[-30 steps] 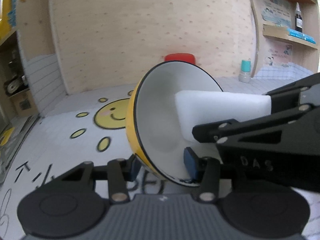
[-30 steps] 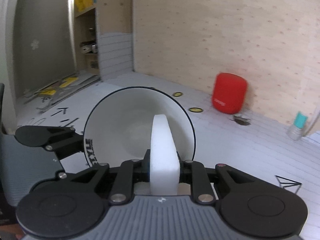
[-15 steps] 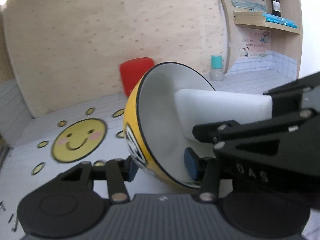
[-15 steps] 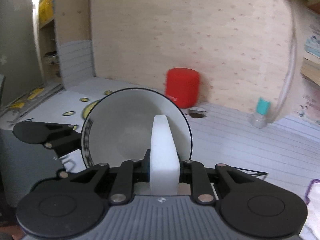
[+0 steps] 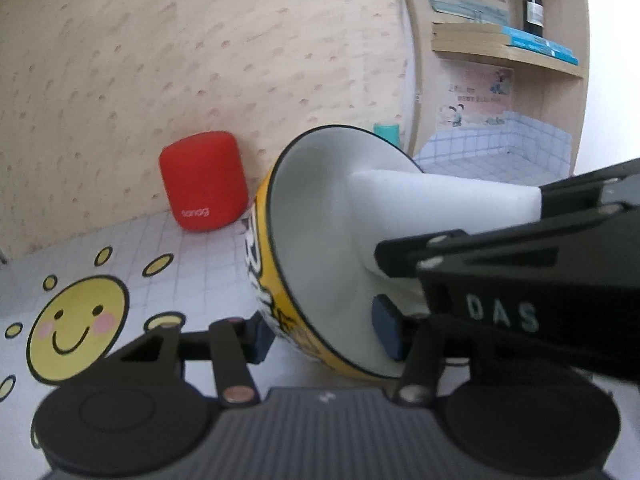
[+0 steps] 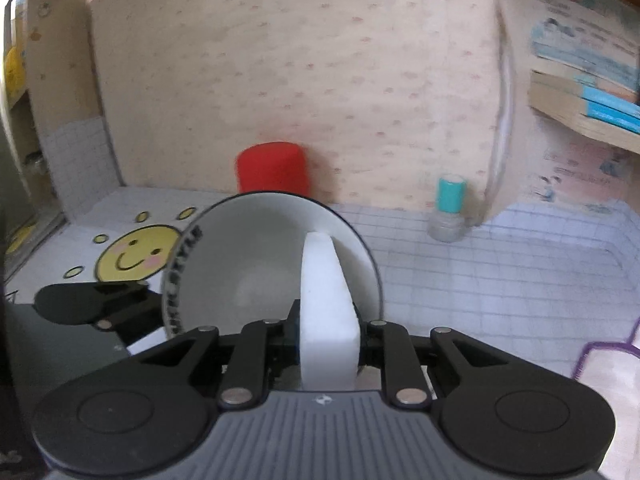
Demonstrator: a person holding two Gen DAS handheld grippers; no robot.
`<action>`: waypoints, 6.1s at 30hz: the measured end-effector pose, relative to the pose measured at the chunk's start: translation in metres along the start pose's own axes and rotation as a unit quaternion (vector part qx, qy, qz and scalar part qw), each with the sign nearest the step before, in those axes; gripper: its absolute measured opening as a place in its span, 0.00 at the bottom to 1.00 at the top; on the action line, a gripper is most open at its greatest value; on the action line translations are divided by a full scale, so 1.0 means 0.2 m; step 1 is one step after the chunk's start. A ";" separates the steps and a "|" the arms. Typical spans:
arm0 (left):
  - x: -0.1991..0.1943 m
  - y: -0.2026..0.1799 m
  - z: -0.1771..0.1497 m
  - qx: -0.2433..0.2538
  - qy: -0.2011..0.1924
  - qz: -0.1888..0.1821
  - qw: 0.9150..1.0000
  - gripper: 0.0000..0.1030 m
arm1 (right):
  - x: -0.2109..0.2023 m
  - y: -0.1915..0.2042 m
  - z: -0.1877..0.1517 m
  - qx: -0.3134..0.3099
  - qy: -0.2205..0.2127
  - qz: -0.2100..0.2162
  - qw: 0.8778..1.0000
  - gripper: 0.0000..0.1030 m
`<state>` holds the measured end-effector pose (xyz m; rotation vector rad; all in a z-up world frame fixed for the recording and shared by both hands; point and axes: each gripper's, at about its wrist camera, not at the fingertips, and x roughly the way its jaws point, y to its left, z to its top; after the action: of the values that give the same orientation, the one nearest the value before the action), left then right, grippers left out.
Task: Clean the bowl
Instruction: 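Rotate the yellow bowl with the left tool while the right gripper scrubs inside, then wipe the bowl interior near the rim with the right gripper's white sponge, then scrub the inner bottom of the bowl with the right gripper's sponge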
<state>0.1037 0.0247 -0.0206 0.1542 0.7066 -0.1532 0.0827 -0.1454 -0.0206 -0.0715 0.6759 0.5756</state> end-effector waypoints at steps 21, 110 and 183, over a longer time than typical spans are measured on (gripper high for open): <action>-0.12 0.15 -0.09 -0.043 0.005 0.004 0.999 0.54 | -0.04 0.13 -0.02 0.023 0.004 -0.046 0.999 0.17; -0.27 0.19 -0.20 -0.089 0.005 0.042 0.995 0.61 | -0.26 0.18 -0.10 0.022 -0.088 -0.009 0.996 0.17; -0.38 0.31 -0.28 -0.099 0.008 0.053 0.994 0.68 | -0.16 0.31 -0.10 0.021 -0.050 0.045 0.998 0.17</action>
<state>0.0235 0.1026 -0.0084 0.0024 0.7229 0.0197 0.0180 -0.1128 -0.0081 0.0262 0.5949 0.6464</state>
